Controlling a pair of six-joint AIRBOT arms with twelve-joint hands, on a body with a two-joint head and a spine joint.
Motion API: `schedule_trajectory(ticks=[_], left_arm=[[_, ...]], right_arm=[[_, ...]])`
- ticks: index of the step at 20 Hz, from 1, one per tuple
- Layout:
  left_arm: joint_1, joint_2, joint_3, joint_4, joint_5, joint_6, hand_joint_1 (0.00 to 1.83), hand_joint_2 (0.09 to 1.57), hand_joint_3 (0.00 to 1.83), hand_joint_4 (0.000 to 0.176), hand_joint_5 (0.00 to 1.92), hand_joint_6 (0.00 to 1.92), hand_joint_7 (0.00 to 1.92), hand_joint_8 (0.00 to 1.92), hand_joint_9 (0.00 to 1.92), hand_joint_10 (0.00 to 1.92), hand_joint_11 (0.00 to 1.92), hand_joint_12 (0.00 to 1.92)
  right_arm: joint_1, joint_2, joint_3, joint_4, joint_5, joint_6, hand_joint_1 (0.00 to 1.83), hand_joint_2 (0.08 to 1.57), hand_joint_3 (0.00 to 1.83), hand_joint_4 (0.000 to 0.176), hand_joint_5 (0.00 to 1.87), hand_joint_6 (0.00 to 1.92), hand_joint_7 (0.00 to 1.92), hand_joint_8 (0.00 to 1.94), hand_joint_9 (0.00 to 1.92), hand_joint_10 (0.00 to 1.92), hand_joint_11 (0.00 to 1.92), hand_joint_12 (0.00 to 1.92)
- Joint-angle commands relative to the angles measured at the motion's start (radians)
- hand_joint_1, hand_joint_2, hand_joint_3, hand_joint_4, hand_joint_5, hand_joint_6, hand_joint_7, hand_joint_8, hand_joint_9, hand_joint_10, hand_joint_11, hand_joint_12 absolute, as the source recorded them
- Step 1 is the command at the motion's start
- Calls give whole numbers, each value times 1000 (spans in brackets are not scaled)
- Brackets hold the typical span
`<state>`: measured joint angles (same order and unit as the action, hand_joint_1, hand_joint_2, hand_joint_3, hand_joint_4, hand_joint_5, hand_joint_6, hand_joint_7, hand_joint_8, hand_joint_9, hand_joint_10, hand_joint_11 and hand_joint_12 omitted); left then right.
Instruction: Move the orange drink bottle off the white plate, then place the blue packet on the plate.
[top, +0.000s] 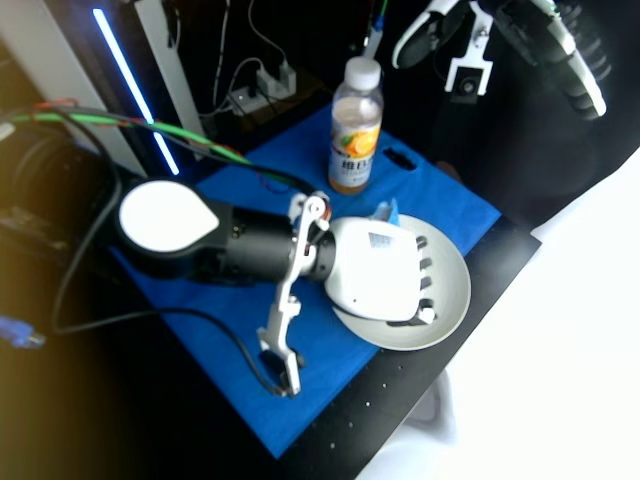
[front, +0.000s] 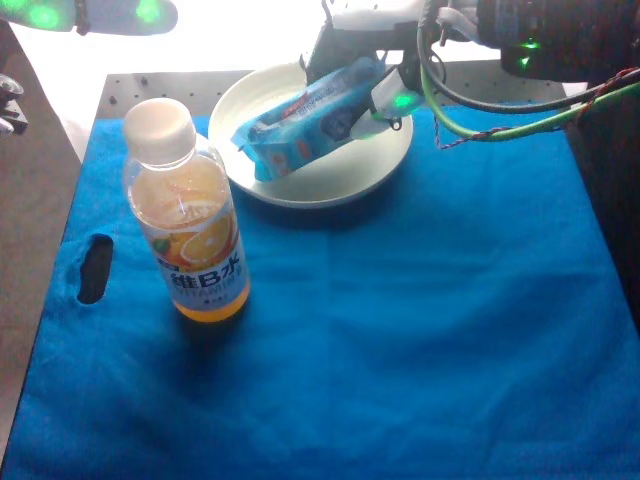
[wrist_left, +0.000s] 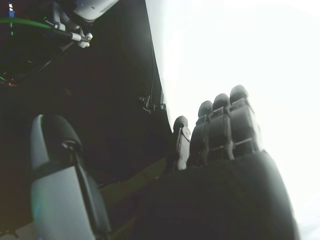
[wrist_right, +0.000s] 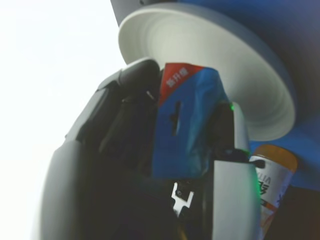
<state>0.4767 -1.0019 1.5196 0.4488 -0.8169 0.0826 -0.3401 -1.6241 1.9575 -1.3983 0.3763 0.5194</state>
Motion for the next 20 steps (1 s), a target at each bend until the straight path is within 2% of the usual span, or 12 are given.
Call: schedule_trajectory(ticks=[1,2,3,7,9,10,11,12,13,14,17,20], left_arm=[[-14,-3,-3,-51,-97,-9,742,790,4,176,0,0,0,0,0,0,0,0],[-14,-3,-3,-51,-98,-9,728,792,4,176,0,0,0,0,0,0,0,0],[-14,-3,-4,-51,-99,-9,726,790,3,176,0,0,0,0,0,0,0,0],[-14,-2,-4,-48,-97,-11,725,805,9,176,0,0,0,0,0,0,0,0],[-14,-3,-4,-48,-96,-11,717,817,11,176,0,0,0,0,0,0,0,0],[-14,-3,-4,-48,-97,-12,715,810,7,176,0,0,0,0,0,0,0,0],[-14,-3,-3,-48,-97,-12,722,803,3,176,0,0,0,0,0,0,0,0],[-14,-2,-3,-49,-97,-12,726,804,3,176,0,0,0,0,0,0,0,0],[-13,0,-3,-51,-97,-12,726,804,3,176,0,0,0,0,0,0,0,0],[-10,3,-3,-55,-97,-12,711,816,8,176,0,0,0,0,0,0,0,0],[6,16,-5,-85,-102,-12,727,804,0,176,0,0,0,0,0,0,0,0],[32,38,-10,-126,-112,-12,692,800,0,176,0,0,0,0,0,0,0,0]], right_arm=[[8,2,0,39,15,4,1340,1026,1,0,798,6,1123,649,981,102,431,1023],[8,2,0,39,15,5,1206,1002,0,0,788,5,1038,286,978,50,419,972],[8,2,0,39,15,6,1180,987,0,0,794,1,1076,114,993,29,435,993],[8,3,-3,39,15,8,1146,983,0,0,754,0,1016,2,952,1,403,931],[8,5,-5,39,15,8,1004,832,0,0,427,0,612,0,706,0,337,962],[8,6,-6,39,16,8,975,776,0,26,312,0,473,0,563,0,201,996],[8,8,-8,39,16,8,922,707,0,100,148,0,272,1,295,0,39,731],[8,9,-8,40,16,8,877,666,0,161,36,0,153,7,154,6,7,433],[8,11,-10,42,22,8,877,666,0,161,36,0,153,7,154,6,7,433],[8,18,-15,49,30,8,816,590,0,175,0,0,5,0,5,0,0,16],[8,53,-53,110,42,6,767,594,0,176,0,0,0,0,0,0,0,0],[8,156,-166,320,59,-200,787,594,0,176,0,0,0,0,0,0,0,0]])
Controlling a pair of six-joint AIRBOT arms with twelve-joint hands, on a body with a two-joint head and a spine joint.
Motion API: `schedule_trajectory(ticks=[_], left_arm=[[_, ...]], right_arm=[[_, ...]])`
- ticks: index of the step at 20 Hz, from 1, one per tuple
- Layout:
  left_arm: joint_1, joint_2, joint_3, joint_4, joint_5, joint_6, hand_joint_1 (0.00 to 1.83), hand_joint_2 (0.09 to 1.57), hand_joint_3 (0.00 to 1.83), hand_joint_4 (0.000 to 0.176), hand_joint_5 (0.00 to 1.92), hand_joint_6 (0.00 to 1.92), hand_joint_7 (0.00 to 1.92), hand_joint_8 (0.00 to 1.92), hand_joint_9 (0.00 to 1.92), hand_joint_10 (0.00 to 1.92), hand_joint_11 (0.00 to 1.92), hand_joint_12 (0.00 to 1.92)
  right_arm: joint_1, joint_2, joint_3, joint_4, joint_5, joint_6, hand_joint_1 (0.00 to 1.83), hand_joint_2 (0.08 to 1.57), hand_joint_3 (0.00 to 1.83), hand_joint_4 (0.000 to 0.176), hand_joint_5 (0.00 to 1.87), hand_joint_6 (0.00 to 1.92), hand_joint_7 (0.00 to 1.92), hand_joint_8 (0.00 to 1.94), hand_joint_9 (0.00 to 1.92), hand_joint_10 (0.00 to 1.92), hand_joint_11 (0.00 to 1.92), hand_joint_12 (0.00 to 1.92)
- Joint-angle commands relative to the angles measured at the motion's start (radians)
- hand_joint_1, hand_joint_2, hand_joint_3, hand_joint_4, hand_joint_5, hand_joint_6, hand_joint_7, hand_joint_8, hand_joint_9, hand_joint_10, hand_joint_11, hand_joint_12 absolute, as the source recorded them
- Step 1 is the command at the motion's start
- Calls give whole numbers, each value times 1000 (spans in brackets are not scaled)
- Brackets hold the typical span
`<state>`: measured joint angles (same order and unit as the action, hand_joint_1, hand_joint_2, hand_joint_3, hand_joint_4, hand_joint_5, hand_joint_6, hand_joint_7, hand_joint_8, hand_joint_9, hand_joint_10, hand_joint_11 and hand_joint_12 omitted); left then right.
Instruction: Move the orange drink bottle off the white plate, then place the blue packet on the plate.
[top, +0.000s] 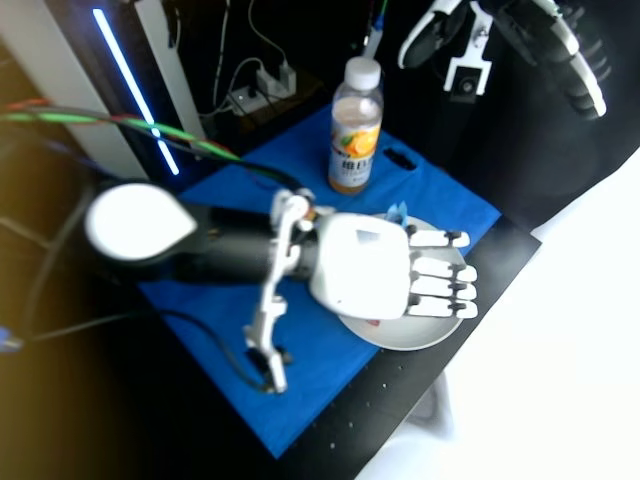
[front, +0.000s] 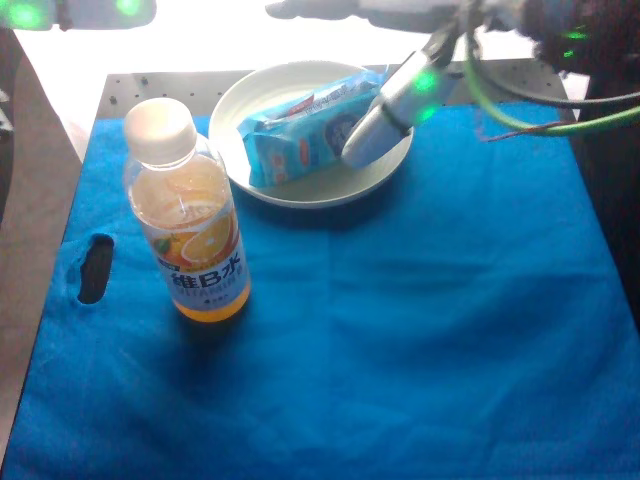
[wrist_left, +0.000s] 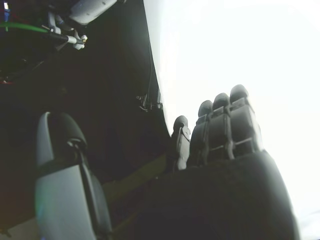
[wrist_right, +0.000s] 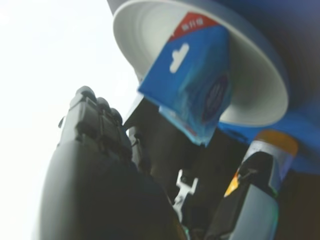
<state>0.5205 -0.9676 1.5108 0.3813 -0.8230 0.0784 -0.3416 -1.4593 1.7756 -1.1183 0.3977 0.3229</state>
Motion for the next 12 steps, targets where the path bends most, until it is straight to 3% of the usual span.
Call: schedule_trajectory(ticks=[1,2,6,8,10,12], left_arm=[[-6,8,-3,-64,-106,-7,686,800,0,176,0,0,0,0,0,0,0,0],[12,16,-7,-80,-108,-5,682,802,0,176,0,0,0,0,0,0,0,0],[64,48,-20,-163,-130,25,695,796,0,176,0,0,0,0,0,0,0,0],[84,67,-33,-190,-142,40,684,767,0,176,0,0,0,0,0,0,0,0],[121,97,-63,-236,-188,69,767,747,0,176,0,0,0,0,0,0,0,0],[154,120,-94,-276,-251,91,727,756,0,176,0,0,0,0,0,0,0,0]], right_arm=[[10,13,-5,55,52,-3,756,605,0,176,0,0,0,0,0,0,0,0],[10,50,-27,90,95,-13,741,602,0,176,0,0,0,0,0,0,0,0],[16,172,-142,352,178,-278,718,617,7,176,0,0,0,0,0,0,0,0],[20,203,-165,391,233,-288,819,588,0,176,0,0,0,0,0,0,0,0],[20,266,-240,508,278,-426,792,558,0,176,0,0,0,0,0,0,0,0],[20,324,-301,618,322,-543,808,564,0,176,0,0,0,0,0,0,0,0]])
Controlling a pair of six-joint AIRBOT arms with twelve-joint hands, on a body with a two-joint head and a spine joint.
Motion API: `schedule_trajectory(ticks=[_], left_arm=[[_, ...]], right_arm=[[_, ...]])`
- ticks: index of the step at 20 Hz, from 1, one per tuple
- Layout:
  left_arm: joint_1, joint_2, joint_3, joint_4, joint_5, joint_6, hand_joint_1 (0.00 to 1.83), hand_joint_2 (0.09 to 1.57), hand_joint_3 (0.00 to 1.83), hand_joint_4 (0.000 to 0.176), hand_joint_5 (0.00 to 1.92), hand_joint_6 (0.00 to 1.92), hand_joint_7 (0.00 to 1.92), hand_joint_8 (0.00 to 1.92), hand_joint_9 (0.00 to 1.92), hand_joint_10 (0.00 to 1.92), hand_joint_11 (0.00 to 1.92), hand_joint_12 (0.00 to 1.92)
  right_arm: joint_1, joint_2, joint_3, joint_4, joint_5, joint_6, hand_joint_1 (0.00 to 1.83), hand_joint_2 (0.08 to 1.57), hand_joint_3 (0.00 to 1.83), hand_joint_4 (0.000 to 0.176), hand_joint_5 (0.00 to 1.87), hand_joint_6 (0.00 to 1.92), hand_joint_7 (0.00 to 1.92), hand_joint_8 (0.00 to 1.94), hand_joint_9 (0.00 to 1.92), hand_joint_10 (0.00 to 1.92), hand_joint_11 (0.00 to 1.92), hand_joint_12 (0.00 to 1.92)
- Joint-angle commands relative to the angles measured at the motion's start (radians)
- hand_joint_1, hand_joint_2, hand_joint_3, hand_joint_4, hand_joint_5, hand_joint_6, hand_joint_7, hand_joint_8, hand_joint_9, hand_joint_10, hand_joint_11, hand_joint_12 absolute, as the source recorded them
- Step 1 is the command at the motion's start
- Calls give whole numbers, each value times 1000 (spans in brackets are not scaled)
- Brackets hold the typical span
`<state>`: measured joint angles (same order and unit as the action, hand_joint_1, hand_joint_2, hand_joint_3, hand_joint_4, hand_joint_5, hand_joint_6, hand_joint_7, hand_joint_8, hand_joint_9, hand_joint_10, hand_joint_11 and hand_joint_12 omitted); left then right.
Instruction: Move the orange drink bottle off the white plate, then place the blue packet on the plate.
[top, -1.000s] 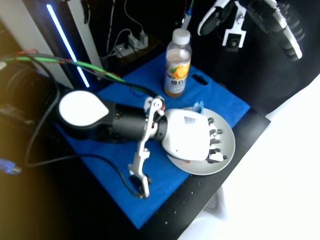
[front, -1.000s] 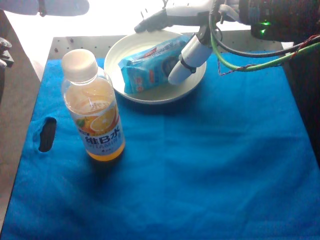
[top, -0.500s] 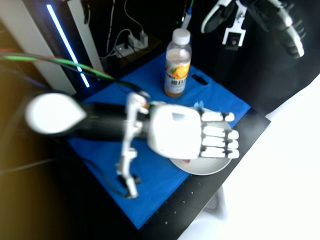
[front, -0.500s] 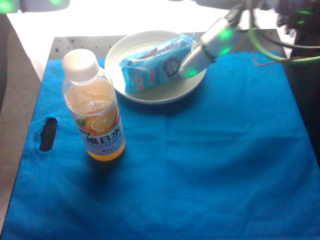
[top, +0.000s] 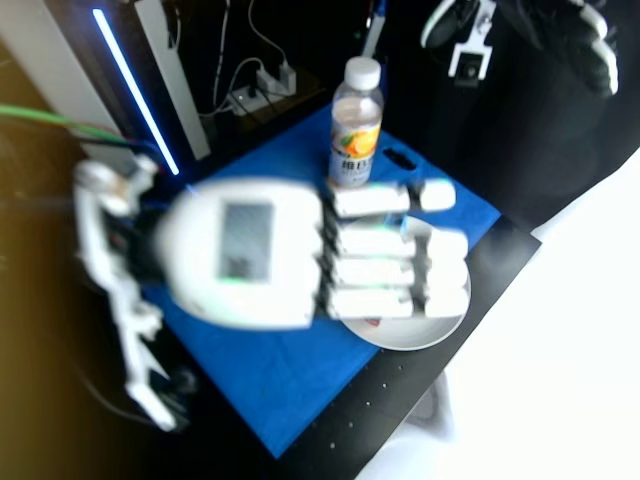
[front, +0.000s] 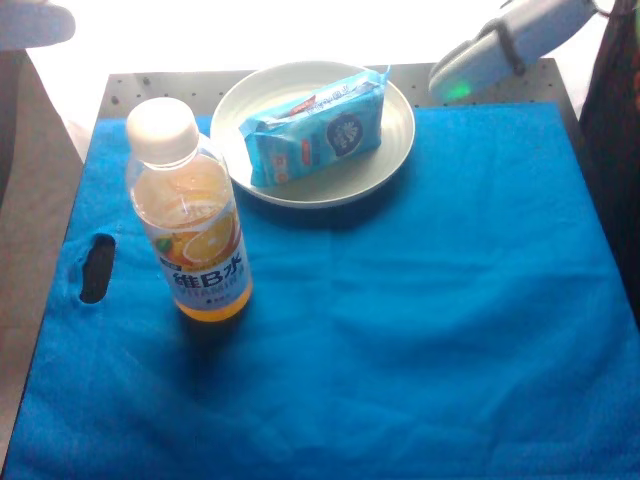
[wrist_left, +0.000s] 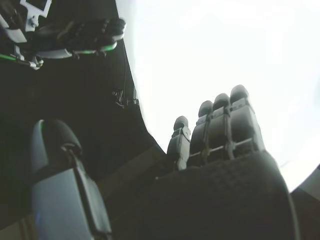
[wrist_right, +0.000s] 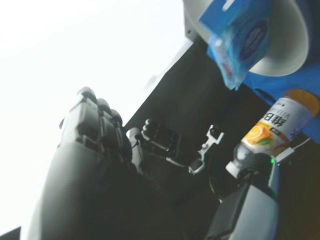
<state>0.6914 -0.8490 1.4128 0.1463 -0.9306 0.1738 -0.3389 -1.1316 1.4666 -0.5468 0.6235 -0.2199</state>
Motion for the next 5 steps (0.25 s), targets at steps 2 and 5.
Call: schedule_trajectory(ticks=[2,5], left_arm=[[12,19,-22,-71,-205,11,691,837,24,176,0,0,0,0,0,0,0,0],[64,67,-84,-100,-293,43,692,867,23,176,0,0,0,0,0,0,0,0]], right_arm=[[17,52,-18,91,176,-3,750,592,4,176,0,0,0,0,0,0,0,0],[-11,142,-124,230,254,-163,778,597,3,176,0,0,0,0,0,0,25,12]])
